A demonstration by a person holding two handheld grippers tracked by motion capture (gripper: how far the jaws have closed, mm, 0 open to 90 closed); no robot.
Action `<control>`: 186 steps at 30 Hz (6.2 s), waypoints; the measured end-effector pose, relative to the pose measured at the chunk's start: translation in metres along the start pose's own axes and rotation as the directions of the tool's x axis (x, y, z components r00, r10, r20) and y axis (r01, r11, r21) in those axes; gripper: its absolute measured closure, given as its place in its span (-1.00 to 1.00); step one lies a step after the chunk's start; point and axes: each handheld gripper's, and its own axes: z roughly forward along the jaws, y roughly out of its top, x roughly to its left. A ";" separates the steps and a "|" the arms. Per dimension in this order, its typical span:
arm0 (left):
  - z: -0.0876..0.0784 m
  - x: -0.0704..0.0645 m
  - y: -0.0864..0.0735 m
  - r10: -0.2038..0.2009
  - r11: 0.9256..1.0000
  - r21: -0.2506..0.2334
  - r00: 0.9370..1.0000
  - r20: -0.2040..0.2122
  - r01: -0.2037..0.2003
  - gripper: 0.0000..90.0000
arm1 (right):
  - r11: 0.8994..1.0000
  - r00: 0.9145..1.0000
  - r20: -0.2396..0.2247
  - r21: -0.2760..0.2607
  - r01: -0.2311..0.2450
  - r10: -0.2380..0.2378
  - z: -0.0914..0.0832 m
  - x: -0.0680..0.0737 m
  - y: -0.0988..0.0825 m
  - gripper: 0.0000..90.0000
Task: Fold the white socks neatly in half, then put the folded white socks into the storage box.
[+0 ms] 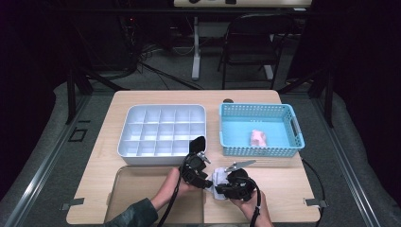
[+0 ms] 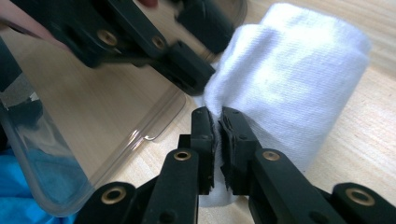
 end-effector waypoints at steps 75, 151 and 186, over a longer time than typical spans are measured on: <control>0.012 0.001 0.005 -0.037 0.991 -0.120 0.993 0.112 0.050 0.40 | 0.993 0.966 0.237 -0.087 -0.083 0.102 -0.038 -0.047 -0.014 -0.62; -0.104 0.012 0.002 0.010 0.917 -0.393 0.989 -0.148 -0.068 0.39 | 0.985 0.921 0.385 0.121 -0.121 0.065 -0.012 -0.065 -0.019 -1.00; -0.141 0.059 -0.017 -0.152 0.885 -0.464 0.923 -0.353 -0.031 0.39 | 0.985 0.919 0.389 0.118 -0.125 0.070 -0.012 -0.065 -0.019 -1.00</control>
